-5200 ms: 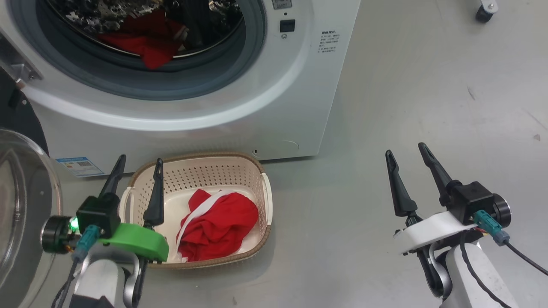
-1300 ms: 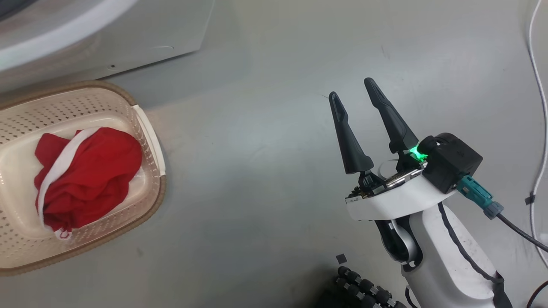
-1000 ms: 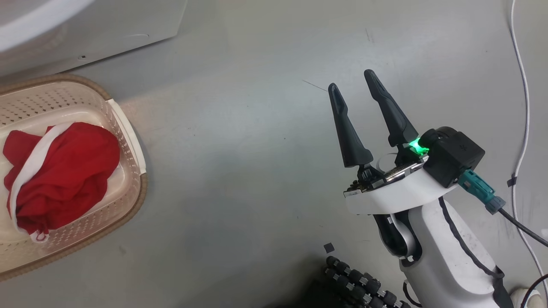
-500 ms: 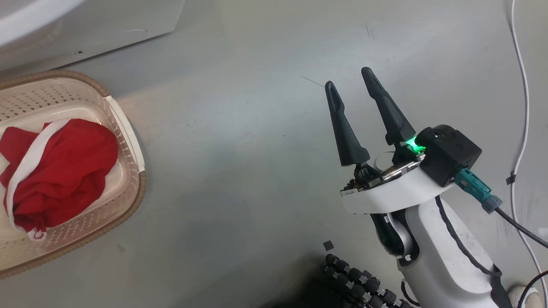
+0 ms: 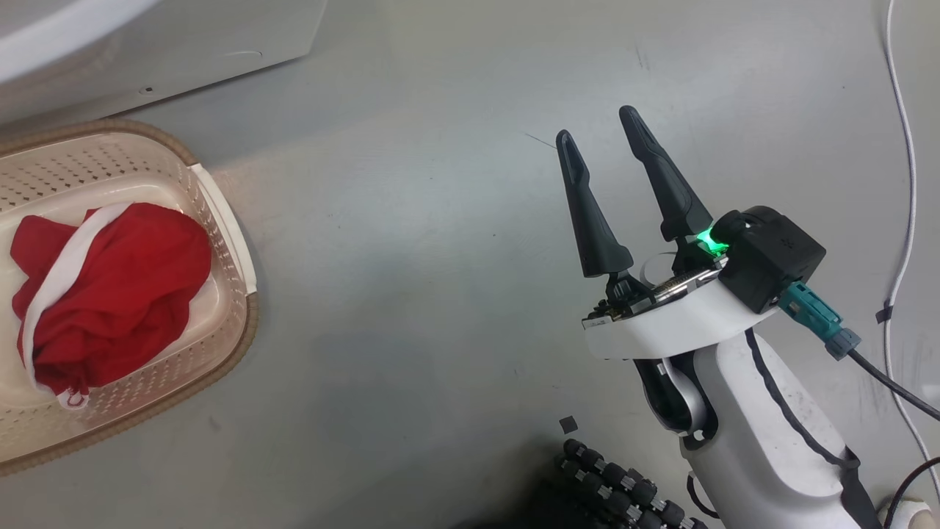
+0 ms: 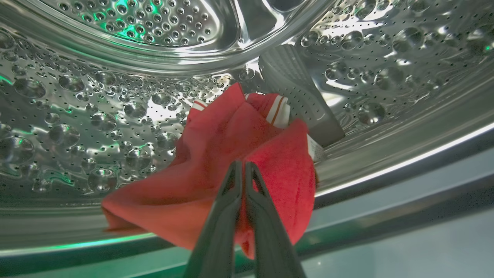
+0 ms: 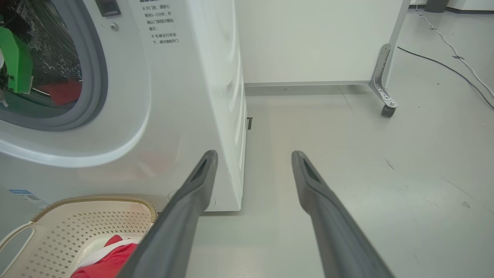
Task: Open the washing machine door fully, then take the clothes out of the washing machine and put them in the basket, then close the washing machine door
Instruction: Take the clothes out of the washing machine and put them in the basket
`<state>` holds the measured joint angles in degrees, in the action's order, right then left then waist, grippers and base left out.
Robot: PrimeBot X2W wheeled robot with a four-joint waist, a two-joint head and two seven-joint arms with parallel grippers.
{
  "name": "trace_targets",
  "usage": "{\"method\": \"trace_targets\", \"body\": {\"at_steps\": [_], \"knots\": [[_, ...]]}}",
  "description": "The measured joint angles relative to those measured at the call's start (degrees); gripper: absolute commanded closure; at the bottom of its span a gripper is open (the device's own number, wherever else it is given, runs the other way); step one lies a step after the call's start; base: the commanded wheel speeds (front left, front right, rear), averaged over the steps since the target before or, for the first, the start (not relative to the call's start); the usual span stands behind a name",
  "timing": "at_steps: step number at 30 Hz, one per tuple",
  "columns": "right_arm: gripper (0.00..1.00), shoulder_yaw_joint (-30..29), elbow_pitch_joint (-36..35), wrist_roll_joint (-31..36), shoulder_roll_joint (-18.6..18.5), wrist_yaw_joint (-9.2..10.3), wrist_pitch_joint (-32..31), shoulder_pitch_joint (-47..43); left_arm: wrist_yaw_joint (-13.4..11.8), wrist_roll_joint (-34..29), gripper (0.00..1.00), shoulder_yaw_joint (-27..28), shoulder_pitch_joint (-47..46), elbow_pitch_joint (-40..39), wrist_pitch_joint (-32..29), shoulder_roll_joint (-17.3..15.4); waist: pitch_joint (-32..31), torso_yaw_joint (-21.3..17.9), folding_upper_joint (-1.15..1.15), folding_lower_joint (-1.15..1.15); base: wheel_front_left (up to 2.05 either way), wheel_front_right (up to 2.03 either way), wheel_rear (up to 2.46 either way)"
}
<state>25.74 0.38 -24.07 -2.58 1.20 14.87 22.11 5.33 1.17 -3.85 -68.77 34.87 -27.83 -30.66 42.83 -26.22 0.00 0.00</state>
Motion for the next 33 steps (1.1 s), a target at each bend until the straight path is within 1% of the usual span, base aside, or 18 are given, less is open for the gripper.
{"method": "trace_targets", "body": {"at_steps": [7, 13, 21, 24, 27, 28, 33], "knots": [[0.00, -0.1, 0.5, 1.0, 0.0, -0.02, 0.0, 0.2, -0.1, 1.7, 1.00, 0.7, 0.1, -0.4, 4.5, 1.8, -1.0, 0.8, 0.00, 0.00, 0.00, 0.00, 0.00], [0.00, -0.1, 1.1, 2.7, 0.0, -0.12, 0.0, 0.3, -1.1, 3.4, 1.00, 1.8, 1.7, -2.1, 10.3, 4.4, -2.3, 1.9, 0.00, 0.00, 0.00, 0.00, 0.00], [0.00, -0.5, 2.6, 4.7, 0.0, -0.63, 0.0, 0.2, -2.3, 5.6, 1.00, 3.0, 7.7, -4.9, 19.1, 7.9, -4.7, 4.0, 0.00, 0.00, 0.00, 0.00, 0.00], [0.00, -1.3, 3.4, 6.1, -0.1, -0.65, 0.0, 0.2, -2.8, 6.8, 1.00, 3.4, 10.5, -6.3, 22.7, 9.7, -5.9, 4.9, 0.00, 0.00, 0.00, 0.00, 0.00], [0.00, -1.9, 4.2, 6.8, -0.1, -1.16, 0.0, 0.1, -3.4, 8.1, 1.00, 4.0, 13.7, -7.2, 25.9, 11.8, -7.3, 5.8, 0.00, 0.00, 0.00, 0.00, 0.00], [0.00, -1.9, 4.2, 6.8, -0.1, -1.16, 0.0, 0.1, -3.4, 8.1, 1.00, 4.0, 13.7, -7.2, 25.9, 11.8, -7.3, 5.8, 0.00, 0.00, 0.00, 0.00, 0.00], [0.00, -2.8, 5.4, 7.7, -0.1, -1.27, 0.0, -0.6, -3.4, 8.6, 1.00, 3.7, 19.1, -8.5, 29.9, 14.0, -10.0, 7.4, 0.00, 0.00, 0.00, 0.00, 0.00]]}}
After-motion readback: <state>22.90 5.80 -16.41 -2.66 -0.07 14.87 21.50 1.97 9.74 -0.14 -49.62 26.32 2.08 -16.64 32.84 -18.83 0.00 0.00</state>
